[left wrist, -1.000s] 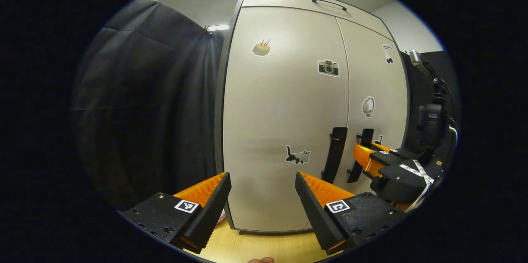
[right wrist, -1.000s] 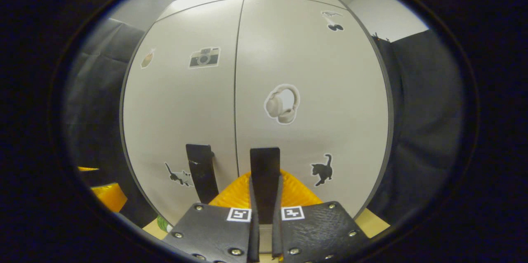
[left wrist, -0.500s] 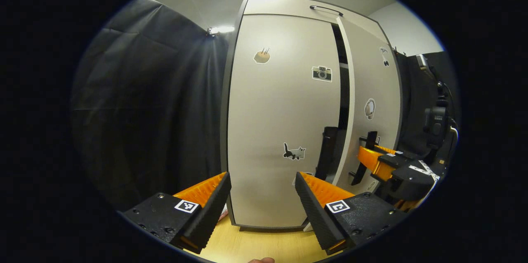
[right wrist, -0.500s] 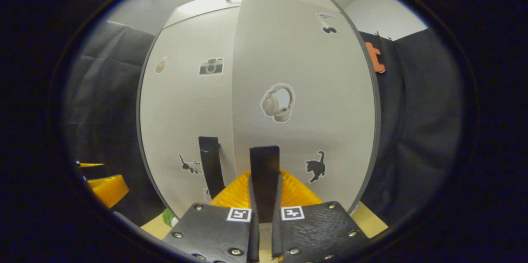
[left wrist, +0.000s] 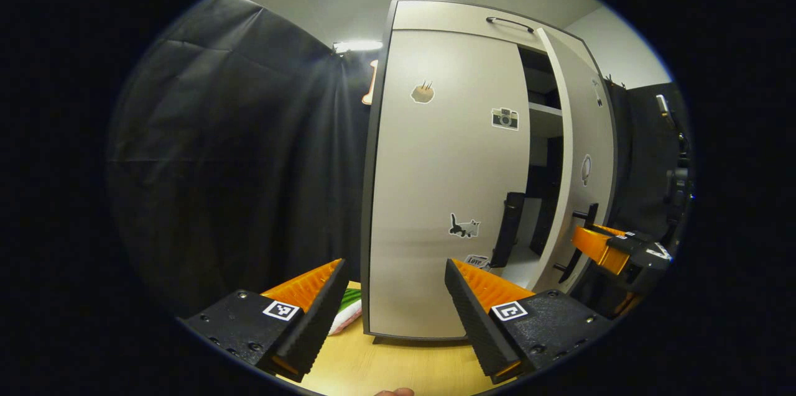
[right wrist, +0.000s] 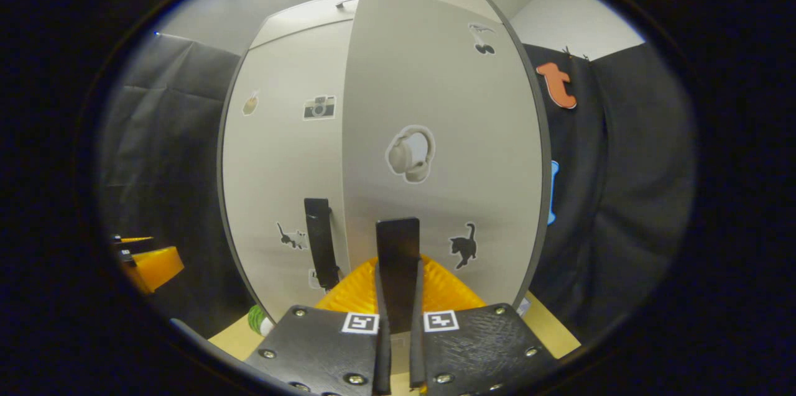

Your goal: Open the right door of the double-door shoe cabinet with the right hand, and open the left door with the left hand.

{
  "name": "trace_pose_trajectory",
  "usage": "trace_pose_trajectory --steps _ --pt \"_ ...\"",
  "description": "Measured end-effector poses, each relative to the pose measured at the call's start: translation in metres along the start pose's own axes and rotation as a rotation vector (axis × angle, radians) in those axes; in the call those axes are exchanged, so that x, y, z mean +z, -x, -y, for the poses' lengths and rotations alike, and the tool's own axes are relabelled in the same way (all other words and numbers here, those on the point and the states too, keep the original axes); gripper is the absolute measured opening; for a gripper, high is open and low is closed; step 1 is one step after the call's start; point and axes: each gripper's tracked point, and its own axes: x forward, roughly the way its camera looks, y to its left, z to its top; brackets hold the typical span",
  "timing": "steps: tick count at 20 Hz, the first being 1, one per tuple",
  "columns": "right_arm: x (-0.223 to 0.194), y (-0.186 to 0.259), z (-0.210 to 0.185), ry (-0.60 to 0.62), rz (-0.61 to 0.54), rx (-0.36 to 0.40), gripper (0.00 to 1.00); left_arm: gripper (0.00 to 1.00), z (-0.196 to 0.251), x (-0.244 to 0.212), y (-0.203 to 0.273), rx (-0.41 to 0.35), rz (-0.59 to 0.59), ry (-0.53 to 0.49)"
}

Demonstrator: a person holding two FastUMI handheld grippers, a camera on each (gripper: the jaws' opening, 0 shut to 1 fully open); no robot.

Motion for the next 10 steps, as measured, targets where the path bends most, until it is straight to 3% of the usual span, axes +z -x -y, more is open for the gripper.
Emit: trace_pose_trajectory --steps 10 --pt "0.000 0.023 0.014 -0.009 -0.008 -0.015 0.12 0.96 0.016 -0.008 -0.004 -0.042 -0.023 0.003"
